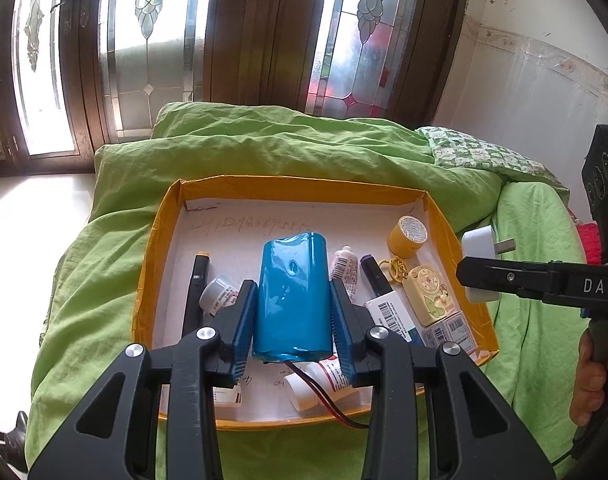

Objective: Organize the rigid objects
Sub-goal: 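Lower the battery pack into the tray and open the left gripper while the right releases the charger there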

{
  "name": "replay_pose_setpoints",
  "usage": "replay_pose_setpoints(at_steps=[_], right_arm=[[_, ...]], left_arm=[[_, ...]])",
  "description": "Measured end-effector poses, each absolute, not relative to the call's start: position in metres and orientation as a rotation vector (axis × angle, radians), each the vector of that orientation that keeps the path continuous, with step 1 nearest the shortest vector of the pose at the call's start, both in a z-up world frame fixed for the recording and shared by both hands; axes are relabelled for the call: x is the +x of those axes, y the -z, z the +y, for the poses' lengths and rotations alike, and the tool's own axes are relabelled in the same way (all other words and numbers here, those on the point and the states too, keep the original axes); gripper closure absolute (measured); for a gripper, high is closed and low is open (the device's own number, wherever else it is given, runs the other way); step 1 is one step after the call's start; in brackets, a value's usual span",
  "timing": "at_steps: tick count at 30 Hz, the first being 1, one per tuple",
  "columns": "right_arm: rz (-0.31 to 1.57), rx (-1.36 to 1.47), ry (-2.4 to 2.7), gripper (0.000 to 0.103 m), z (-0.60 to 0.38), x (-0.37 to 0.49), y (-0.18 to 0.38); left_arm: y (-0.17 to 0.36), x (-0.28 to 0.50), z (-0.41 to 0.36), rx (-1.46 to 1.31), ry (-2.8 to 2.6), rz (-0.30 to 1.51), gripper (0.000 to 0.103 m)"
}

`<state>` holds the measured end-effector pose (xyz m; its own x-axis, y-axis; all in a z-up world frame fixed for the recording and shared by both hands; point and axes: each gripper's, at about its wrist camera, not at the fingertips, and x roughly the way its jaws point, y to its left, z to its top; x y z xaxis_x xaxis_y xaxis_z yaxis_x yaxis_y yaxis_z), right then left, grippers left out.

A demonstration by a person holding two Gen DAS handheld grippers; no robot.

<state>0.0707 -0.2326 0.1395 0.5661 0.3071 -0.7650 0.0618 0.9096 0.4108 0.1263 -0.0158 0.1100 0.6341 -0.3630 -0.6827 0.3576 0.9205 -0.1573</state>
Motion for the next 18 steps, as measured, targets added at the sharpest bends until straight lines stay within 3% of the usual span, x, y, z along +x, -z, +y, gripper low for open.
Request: replay_pose_setpoints(at_steps=[18], right_arm=[[1.142,0.445,-0.156,0.067,-0.221,0.172,-0.119]], left_arm=[[-0.089,0.194,-0.036,-0.011,0.390,0.869,0.070]])
